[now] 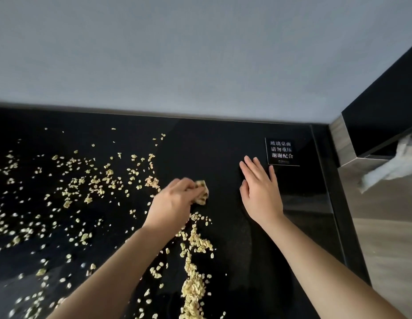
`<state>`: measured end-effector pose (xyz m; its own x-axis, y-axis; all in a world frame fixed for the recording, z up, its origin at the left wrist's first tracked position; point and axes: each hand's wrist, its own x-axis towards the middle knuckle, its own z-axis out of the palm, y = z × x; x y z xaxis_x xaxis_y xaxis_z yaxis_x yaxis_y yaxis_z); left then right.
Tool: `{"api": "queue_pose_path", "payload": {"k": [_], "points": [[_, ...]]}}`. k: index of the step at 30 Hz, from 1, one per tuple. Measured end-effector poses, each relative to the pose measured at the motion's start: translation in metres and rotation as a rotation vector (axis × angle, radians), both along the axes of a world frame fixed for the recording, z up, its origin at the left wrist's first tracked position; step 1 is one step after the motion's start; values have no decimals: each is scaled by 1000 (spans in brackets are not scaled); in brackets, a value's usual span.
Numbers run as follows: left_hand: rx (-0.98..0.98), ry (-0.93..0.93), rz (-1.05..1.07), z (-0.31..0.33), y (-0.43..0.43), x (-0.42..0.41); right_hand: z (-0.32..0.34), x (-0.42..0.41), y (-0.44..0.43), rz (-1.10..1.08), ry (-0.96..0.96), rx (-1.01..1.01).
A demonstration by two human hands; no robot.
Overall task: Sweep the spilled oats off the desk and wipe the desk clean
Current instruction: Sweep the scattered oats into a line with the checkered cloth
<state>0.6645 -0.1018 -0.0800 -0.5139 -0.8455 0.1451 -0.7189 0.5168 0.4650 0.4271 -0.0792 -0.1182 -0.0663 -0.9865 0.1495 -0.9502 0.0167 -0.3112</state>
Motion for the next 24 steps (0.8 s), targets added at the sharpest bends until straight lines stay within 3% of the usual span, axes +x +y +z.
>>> {"api": "queue_pose_path", "payload": {"k": [8,11,15,18,24], "points": [[192,66,-301,0,72,28,10,16,7,38,16,112],[253,112,-268,6,68,31,6,21,15,83,-17,89],[128,134,-128,15,31,8,5,19,16,90,-18,122],[97,61,-143,9,15,-13,7,17,18,99,-35,66],[108,5,-499,1,51,-4,5,21,16,75,-25,78]]}}
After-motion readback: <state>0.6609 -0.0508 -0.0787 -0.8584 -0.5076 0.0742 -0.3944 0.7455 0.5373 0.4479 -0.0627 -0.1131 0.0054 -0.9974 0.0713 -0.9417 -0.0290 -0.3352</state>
